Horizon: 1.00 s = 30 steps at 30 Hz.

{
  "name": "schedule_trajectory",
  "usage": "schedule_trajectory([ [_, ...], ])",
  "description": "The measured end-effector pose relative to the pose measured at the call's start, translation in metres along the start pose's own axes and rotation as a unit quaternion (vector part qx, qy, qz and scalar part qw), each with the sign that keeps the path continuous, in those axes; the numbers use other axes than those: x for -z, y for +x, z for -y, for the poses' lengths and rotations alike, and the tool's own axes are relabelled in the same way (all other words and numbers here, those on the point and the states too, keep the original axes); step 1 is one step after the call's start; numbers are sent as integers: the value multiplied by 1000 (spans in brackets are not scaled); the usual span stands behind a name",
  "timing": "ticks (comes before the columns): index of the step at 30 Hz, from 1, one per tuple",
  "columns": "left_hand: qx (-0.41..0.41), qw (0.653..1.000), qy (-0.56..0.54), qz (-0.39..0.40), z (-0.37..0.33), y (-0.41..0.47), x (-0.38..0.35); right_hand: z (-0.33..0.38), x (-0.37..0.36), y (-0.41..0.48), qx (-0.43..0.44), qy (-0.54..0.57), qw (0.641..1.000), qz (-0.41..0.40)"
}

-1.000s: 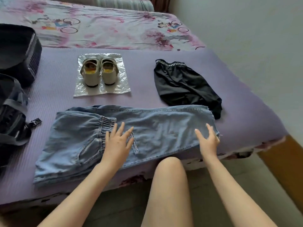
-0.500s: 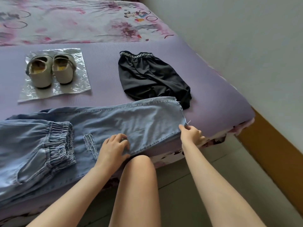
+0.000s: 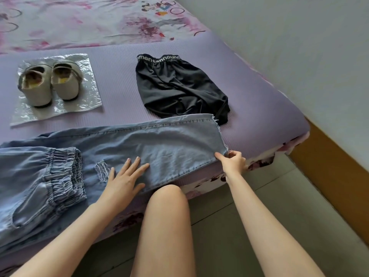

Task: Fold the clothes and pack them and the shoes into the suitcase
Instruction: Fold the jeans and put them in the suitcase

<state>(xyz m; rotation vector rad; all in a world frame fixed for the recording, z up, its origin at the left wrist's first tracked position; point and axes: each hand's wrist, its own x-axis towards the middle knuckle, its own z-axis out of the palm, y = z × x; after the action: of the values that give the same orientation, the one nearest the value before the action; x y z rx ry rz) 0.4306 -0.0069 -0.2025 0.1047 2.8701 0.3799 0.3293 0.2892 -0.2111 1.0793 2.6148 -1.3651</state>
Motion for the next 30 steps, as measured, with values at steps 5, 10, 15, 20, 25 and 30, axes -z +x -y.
schedule_trajectory([
  [5,3,998,-56,10,4,3,5,7,0,-8,-10,98,995,20],
  [10,61,938,-330,-86,9,0,25,47,5,-53,59,296,948,98],
  [15,116,814,-545,-164,25,-3,48,94,-25,-134,245,285,904,206],
  [20,186,678,-682,-201,58,-11,65,80,-99,-208,358,98,875,311],
  [25,225,735,-612,-188,74,-21,55,47,-135,-239,444,-166,815,334],
  [30,181,873,-379,-249,75,-7,57,50,-113,-221,506,-159,781,330],
])
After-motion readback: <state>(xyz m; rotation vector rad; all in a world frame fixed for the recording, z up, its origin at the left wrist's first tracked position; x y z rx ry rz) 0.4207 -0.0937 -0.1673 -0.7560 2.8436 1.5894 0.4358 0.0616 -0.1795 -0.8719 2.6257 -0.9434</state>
